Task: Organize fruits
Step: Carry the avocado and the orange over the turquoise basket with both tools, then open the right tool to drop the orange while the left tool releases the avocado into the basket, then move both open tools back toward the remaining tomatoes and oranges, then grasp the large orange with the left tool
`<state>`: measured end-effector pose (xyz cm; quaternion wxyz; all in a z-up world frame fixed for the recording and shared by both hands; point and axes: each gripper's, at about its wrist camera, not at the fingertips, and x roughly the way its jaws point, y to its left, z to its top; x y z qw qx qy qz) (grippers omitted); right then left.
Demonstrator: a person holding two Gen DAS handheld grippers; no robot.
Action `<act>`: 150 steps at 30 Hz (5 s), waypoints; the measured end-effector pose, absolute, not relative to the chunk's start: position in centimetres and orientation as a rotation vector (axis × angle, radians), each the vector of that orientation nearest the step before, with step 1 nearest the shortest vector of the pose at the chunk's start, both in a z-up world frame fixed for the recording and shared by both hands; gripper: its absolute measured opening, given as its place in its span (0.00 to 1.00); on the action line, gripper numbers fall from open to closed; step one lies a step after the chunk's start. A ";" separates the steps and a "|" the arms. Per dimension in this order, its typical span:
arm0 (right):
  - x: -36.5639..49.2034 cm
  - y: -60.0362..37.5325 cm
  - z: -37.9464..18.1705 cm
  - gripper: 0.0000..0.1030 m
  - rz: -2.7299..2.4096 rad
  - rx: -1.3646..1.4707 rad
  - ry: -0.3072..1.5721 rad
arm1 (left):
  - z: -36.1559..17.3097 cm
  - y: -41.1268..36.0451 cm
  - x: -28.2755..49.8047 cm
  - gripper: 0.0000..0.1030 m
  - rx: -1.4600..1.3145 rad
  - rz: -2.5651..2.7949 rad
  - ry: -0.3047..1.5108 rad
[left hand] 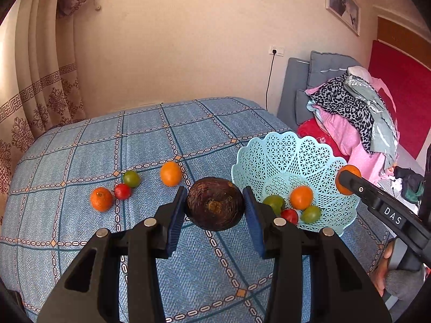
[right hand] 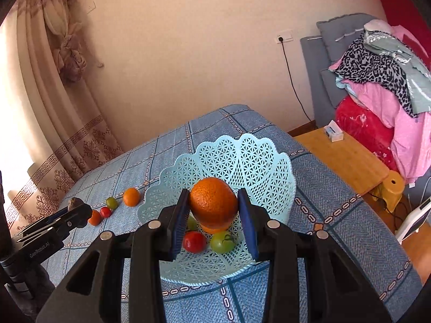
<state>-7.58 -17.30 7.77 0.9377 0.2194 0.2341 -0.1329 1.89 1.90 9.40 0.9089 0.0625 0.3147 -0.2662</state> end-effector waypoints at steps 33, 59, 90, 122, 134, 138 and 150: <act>-7.9 -19.8 6.3 0.42 -0.349 0.471 0.474 | 7.1 -7.4 3.4 0.42 0.239 -0.650 0.693; -8.7 -18.6 7.4 0.51 -0.363 0.440 0.438 | 9.0 -4.7 3.2 0.97 0.180 -0.559 0.621; -6.3 -11.9 9.1 0.51 -0.251 0.349 0.461 | 11.7 5.7 5.8 0.97 0.071 -0.386 0.554; -0.5 -0.1 7.8 0.52 0.031 0.211 0.587 | 5.0 15.2 14.1 0.97 0.045 -0.150 0.707; 0.9 0.6 6.3 0.52 0.054 0.212 0.637 | 1.7 14.3 16.3 0.79 0.034 -0.226 0.816; 1.3 0.6 6.2 0.52 0.057 0.206 0.645 | 0.9 13.5 16.9 0.63 0.058 -0.231 0.837; 3.1 1.2 5.3 0.52 0.062 0.195 0.683 | 0.4 13.1 16.1 0.38 0.050 -0.301 0.845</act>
